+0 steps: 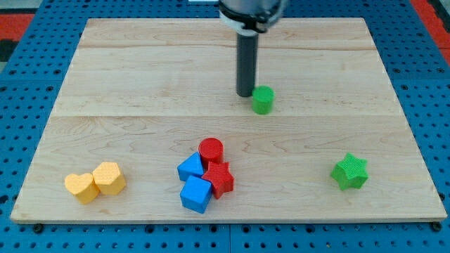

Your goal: Push the yellow heart into the left of the blue cube

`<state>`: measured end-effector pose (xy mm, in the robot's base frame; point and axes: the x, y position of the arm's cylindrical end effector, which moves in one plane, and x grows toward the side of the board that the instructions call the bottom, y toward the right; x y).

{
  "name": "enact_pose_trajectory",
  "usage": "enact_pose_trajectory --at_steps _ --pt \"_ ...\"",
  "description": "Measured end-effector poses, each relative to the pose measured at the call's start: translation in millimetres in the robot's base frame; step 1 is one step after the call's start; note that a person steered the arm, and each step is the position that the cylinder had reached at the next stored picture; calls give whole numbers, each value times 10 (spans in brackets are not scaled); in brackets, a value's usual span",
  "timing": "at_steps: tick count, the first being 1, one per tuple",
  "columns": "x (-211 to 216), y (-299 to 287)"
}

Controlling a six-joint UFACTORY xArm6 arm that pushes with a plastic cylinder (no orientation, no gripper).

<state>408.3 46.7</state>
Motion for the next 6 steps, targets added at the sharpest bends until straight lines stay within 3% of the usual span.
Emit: enact_pose_trajectory --at_steps 1,2,3,4,6 --pt "268 663" --pt "660 952" --pt "746 1092" --pt "486 874" --pt "398 -1254"
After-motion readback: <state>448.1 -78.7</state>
